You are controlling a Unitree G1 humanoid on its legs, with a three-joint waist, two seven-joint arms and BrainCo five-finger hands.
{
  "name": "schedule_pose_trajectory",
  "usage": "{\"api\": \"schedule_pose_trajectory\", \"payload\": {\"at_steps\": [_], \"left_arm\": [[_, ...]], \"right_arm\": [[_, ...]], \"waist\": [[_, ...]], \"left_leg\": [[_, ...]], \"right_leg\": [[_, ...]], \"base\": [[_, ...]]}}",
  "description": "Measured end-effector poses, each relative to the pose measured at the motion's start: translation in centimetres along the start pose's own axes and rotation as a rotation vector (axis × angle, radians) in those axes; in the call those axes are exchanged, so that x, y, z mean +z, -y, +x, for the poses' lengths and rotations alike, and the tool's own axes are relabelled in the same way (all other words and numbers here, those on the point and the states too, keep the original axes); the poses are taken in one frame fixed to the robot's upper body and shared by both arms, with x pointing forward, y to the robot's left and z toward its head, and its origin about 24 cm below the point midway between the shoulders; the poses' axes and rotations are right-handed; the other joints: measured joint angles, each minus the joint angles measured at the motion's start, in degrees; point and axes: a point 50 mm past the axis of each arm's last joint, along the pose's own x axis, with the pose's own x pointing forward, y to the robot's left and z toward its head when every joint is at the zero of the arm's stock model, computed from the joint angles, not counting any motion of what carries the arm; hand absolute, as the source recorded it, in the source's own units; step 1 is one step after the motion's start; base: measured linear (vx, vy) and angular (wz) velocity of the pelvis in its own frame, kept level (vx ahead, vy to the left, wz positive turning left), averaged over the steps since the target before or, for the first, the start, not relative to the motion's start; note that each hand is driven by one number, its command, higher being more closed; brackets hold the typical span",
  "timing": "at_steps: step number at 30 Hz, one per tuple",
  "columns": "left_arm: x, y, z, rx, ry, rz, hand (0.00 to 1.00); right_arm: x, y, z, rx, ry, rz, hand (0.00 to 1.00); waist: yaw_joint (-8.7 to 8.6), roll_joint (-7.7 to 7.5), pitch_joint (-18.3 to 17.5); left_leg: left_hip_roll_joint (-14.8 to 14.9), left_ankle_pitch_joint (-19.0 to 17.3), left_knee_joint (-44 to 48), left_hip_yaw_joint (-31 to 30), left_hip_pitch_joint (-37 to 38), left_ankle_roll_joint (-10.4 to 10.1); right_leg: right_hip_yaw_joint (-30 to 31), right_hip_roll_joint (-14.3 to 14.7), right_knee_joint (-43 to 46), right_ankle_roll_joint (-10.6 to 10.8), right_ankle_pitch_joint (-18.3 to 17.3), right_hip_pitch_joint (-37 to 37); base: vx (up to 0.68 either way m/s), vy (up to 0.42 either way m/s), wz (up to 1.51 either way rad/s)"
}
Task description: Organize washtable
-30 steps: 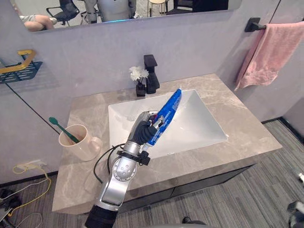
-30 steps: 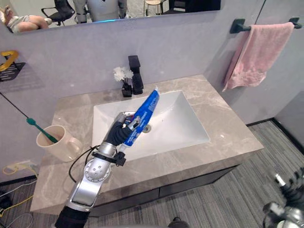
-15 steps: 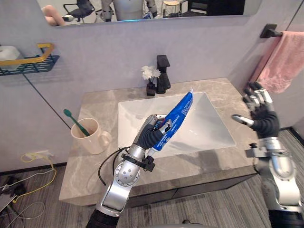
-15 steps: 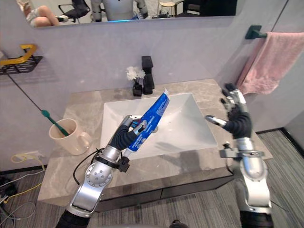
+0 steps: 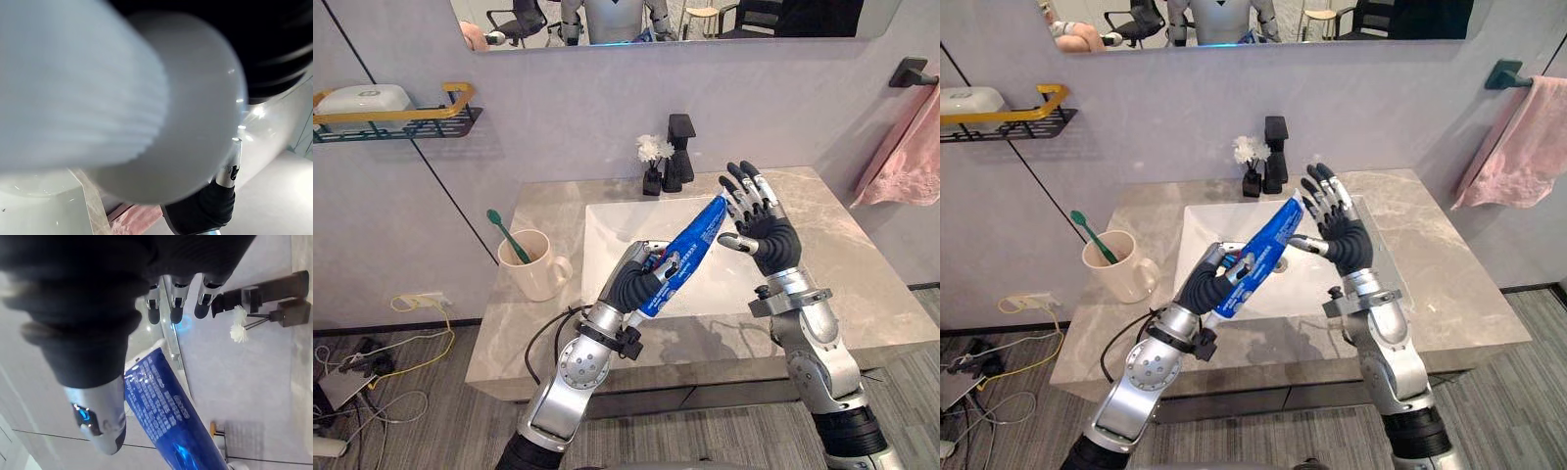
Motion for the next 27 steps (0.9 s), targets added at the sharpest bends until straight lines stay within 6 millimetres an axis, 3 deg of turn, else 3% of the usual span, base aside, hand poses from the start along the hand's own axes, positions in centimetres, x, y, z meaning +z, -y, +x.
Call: {"api": "schedule_pose_trajectory", "payload": {"at_steps": [3,9,18,27], "left_arm": [[-0.2,0.0,0.0,0.01,-0.01,-0.001,1.0],[-0.2,0.1,0.0,0.011,-0.011,-0.002,1.0],[-0.2,0.6,0.0,0.01,-0.012,-0.013,1.0],[-0.7,0.8,-0.1,0.007,-0.034,-0.014,1.0]], "right_arm": [[-1.3,-0.9,0.1,0.009,-0.041,0.067,0.0],[-2.2,-2.0,0.2,0.029,-0.064,0.152,0.0],[-3.7,-2.2,0.1,-0.036,-0.081,0.371,0.0],[-4.9,-3.3,0.1,-0.037,-0.117,0.448,0.0]], "waist": [[-0.06,-0.39,-0.2],[-0.06,-0.49,-0.3],[-0.13,-1.1,-0.7],[-0.02,-1.66,-1.0]], "left_leg": [[-0.2,1.3,-1.8,-0.3,0.3,0.0],[-0.7,2.8,-3.7,-0.3,0.4,0.1],[-0.7,3.3,-4.1,-0.5,0.4,0.0],[-0.7,4.5,-5.8,-0.9,0.7,0.1]], "right_leg": [[-0.3,0.0,0.0,-0.3,0.2,-0.4],[-0.4,0.0,-0.1,-0.5,0.7,-1.1],[-0.7,0.0,-0.3,-0.5,0.8,-1.1],[-1.3,0.0,-0.9,-0.7,1.3,-1.0]], "base": [[-0.06,-0.02,0.04],[-0.04,-0.007,0.01],[-0.02,-0.005,0.01],[-0.03,-0.013,0.03]]}}
